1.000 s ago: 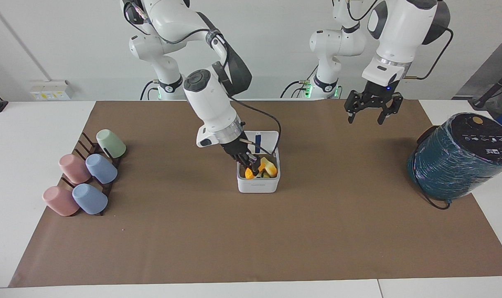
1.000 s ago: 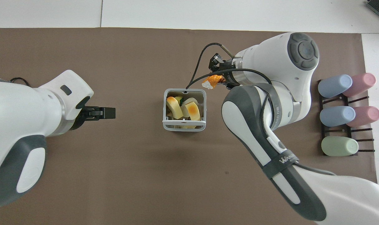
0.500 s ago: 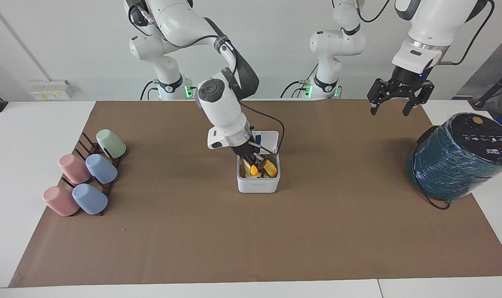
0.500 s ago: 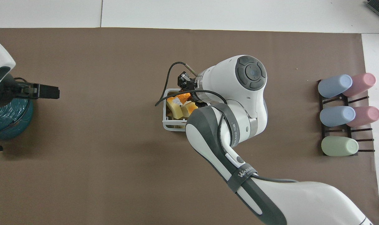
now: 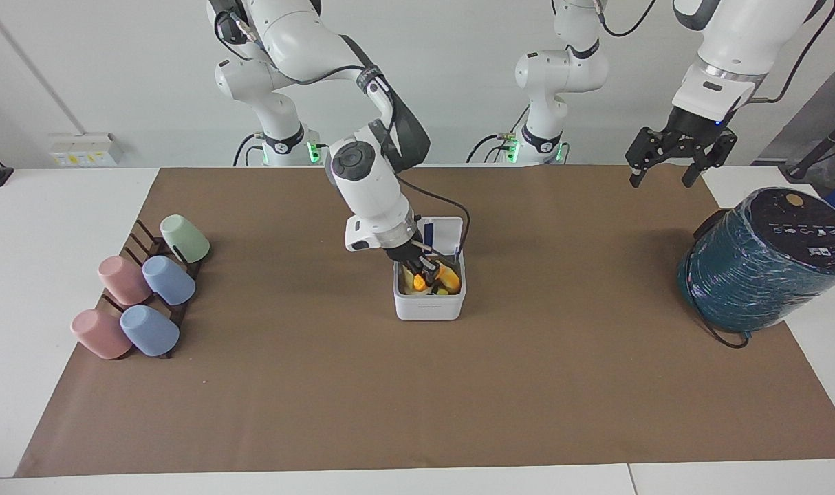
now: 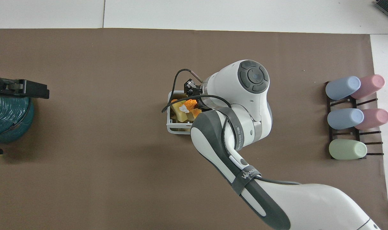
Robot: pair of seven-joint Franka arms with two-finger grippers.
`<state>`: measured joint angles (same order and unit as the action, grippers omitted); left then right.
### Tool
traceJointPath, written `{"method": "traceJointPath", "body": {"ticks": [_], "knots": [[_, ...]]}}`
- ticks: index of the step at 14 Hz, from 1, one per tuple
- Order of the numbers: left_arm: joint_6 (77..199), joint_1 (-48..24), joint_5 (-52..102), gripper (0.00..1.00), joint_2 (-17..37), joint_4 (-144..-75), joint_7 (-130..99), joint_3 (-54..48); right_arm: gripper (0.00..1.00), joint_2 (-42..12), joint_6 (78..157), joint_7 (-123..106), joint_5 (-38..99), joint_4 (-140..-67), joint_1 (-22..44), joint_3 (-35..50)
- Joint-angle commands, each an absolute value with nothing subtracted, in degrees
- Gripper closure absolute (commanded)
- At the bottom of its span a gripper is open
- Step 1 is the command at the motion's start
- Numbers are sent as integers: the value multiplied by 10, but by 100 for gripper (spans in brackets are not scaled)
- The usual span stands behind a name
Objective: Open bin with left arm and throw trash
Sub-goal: 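Carry the orange with the right gripper while the left gripper retracts, then lower the orange piece into the bin and open the right gripper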
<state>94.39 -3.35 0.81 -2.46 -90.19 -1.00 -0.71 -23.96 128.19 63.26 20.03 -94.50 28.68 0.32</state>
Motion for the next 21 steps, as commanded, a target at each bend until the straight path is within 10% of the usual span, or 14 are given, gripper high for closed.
{"method": "traceJointPath", "body": {"ticks": [1, 14, 21], "knots": [[933, -23, 8, 0, -19, -887, 16, -9, 100, -239, 1284, 638, 222, -954, 285, 6], [925, -11, 2, 0, -34, -913, 78, -10, 100, -258, 1286, 629, 229, -948, 287, 6], [925, -10, 2, 0, -34, -913, 76, -7, 48, -234, 1274, 612, 228, -945, 287, 7]]}}
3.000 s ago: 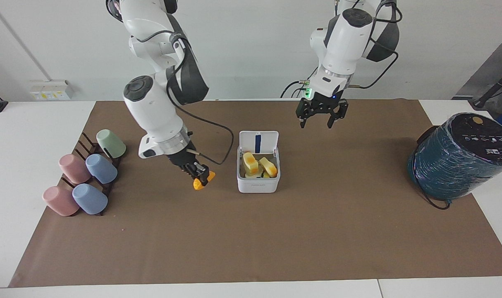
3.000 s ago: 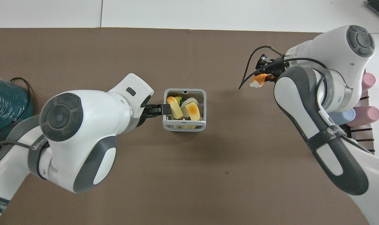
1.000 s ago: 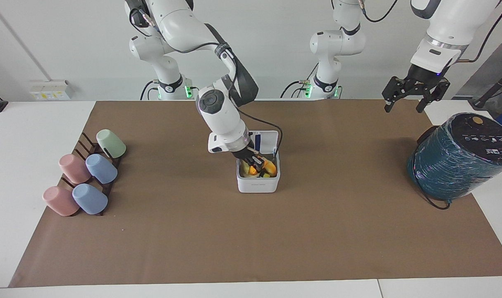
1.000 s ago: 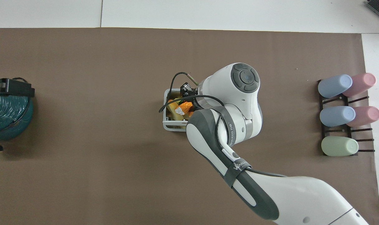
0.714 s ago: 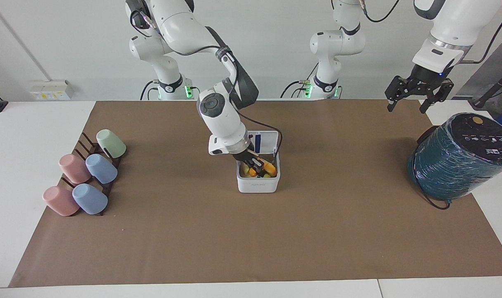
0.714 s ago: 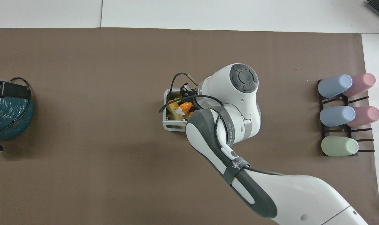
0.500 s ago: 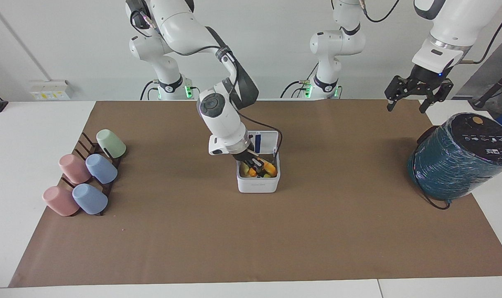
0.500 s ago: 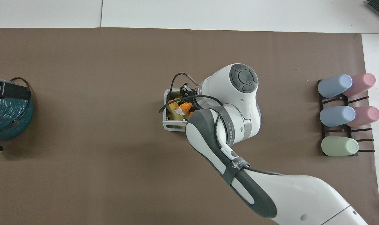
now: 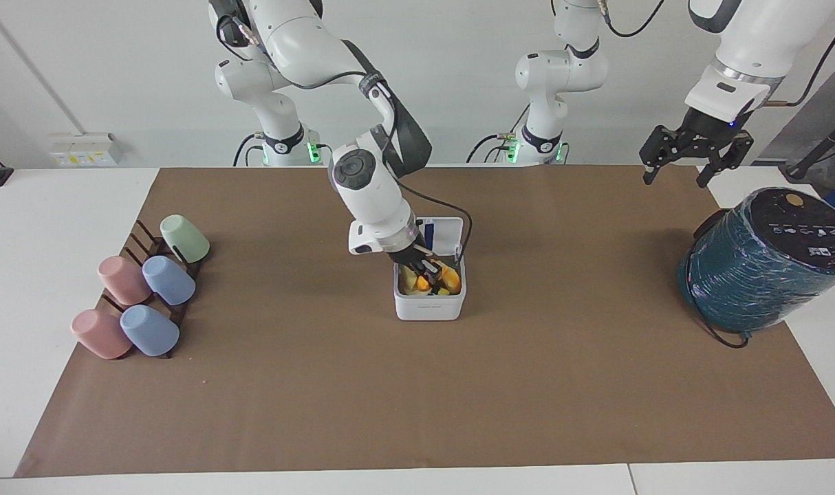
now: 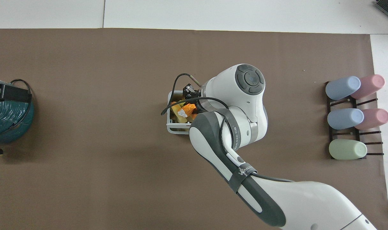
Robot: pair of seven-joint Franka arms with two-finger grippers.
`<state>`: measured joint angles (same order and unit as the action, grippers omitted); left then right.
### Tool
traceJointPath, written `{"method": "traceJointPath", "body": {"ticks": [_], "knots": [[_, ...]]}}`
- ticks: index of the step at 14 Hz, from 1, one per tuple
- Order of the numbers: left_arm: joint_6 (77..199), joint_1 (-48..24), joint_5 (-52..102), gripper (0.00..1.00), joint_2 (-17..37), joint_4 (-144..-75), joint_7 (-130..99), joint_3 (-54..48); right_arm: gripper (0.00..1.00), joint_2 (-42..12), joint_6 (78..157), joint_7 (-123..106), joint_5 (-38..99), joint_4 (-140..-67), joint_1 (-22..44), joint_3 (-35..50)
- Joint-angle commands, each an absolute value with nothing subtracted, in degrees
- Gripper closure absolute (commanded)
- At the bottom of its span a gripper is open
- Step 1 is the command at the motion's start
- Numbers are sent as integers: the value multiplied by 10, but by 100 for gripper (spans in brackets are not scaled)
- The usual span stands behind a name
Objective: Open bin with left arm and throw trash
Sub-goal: 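Lower the orange piece into the bin and open the right gripper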
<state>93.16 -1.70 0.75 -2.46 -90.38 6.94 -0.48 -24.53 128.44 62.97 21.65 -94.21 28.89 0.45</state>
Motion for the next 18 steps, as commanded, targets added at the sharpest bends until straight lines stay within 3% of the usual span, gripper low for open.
{"method": "traceJointPath", "body": {"ticks": [1, 4, 10, 18], "knots": [[925, -10, 2, 0, -34, -913, 73, -7, 41, -234, 1274, 612, 228, -944, 287, 8], [926, -10, 2, 0, -34, -913, 62, -7, 22, -227, 1274, 611, 229, -944, 287, 8], [925, -10, 2, 0, -36, -915, 62, -7, 0, -202, 1262, 611, 227, -944, 287, 8], [925, -11, 2, 0, -36, -915, 63, -7, 0, -169, 1255, 542, 184, -909, 280, 3]]}}
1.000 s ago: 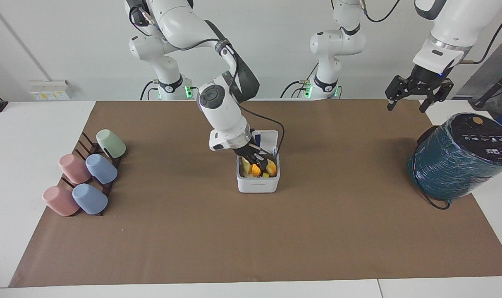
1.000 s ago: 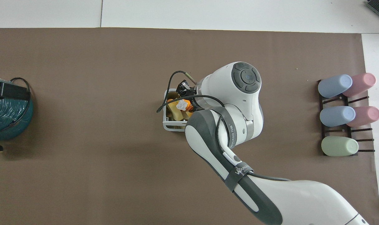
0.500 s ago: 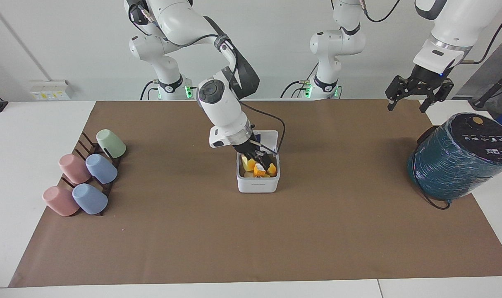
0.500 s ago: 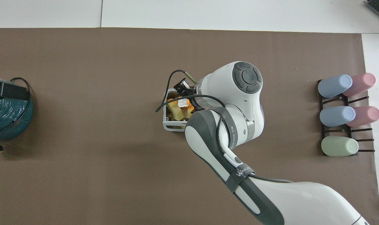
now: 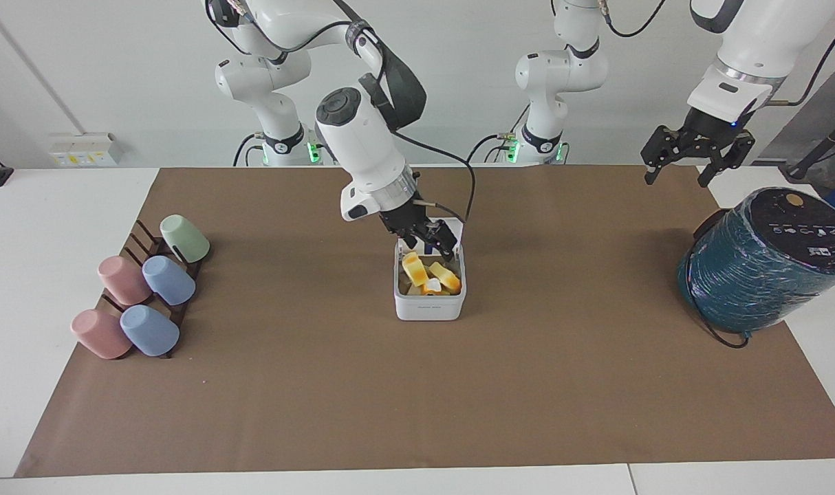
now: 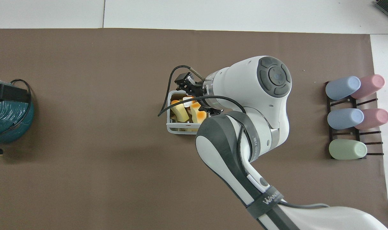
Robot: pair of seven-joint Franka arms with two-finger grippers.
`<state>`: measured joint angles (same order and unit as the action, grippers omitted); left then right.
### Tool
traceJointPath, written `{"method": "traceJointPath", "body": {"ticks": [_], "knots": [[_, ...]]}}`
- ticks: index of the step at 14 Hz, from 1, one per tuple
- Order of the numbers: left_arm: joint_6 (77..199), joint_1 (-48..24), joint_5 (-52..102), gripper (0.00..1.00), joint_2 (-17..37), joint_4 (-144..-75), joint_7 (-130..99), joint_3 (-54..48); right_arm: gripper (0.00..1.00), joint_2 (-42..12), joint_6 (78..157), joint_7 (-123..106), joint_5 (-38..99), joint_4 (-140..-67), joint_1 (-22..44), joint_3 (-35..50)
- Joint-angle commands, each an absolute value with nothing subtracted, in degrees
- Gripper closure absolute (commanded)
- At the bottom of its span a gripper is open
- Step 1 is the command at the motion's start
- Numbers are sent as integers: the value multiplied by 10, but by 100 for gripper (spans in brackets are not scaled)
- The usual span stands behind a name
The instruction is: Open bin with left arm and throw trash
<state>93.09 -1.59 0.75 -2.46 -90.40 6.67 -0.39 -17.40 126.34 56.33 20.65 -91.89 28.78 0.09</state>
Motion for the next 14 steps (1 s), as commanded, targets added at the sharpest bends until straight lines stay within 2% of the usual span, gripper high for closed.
{"method": "traceJointPath", "body": {"ticks": [1, 7, 14], "knots": [[925, -11, 2, 0, -36, -915, 63, -7, 0, -164, 1255, 535, 154, -909, 279, 2], [924, -12, 2, 0, -36, -915, 63, -7, 0, -140, 1204, 391, -52, -910, 217, 0], [924, -11, 2, 0, -36, -916, 63, -7, 0, -63, 1091, 169, -66, -912, 83, 1]]}}
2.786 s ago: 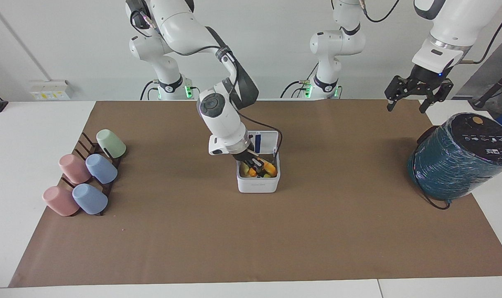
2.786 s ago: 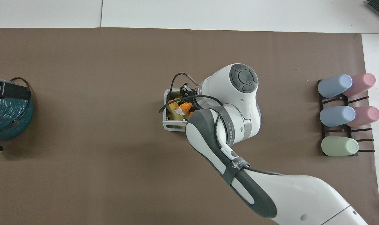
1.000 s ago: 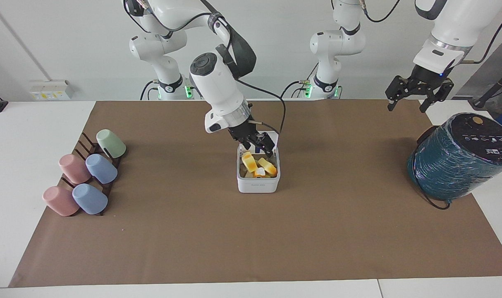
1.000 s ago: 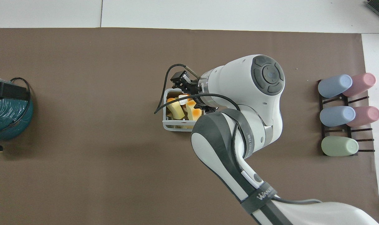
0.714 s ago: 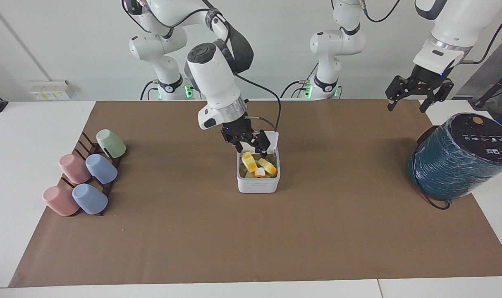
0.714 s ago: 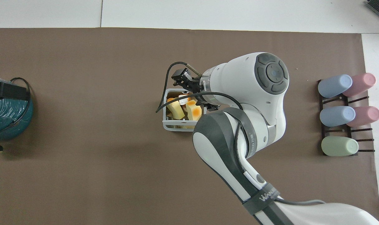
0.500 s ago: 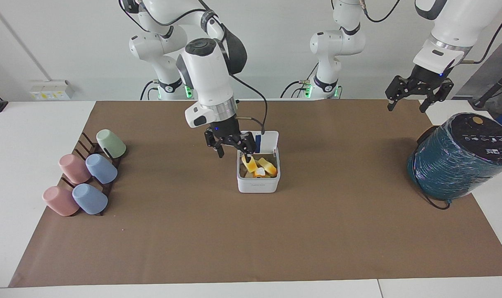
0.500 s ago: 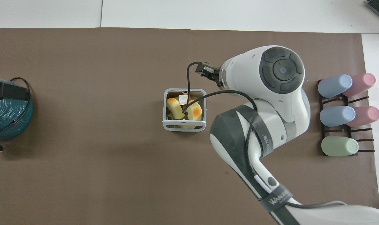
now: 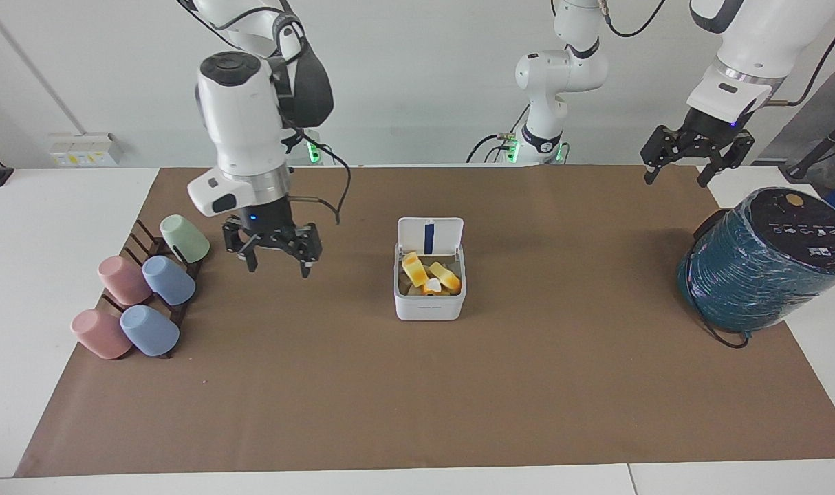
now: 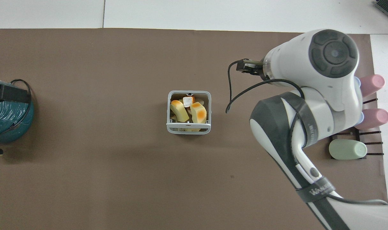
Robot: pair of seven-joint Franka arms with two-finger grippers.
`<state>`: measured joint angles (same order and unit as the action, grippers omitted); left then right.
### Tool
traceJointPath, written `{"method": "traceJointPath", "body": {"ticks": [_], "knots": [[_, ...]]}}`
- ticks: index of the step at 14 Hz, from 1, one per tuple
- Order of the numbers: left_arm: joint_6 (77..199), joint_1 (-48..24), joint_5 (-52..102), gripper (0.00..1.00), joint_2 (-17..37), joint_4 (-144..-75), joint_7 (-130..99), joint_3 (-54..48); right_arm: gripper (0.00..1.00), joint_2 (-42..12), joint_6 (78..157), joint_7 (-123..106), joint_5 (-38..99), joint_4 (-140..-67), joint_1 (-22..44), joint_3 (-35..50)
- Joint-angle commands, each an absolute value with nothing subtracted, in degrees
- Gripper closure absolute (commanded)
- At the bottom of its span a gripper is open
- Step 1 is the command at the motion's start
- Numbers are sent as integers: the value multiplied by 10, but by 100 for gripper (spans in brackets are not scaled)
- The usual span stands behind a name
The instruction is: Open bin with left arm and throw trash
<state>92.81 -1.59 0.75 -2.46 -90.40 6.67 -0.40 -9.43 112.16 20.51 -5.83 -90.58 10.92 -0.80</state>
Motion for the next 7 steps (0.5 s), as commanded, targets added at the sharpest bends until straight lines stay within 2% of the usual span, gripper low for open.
{"method": "traceJointPath", "body": {"ticks": [1, 3, 7], "knots": [[925, -11, 2, 0, -37, -917, 63, -7, 0, -51, 1075, 164, -65, -912, 70, 1], [925, -11, 2, 0, -37, -917, 64, -7, 0, -29, 1046, 162, -56, -910, 51, -1], [925, -11, 2, 0, -37, -919, 64, -7, 0, -2, 929, 111, -27, -874, 41, -36]]}}
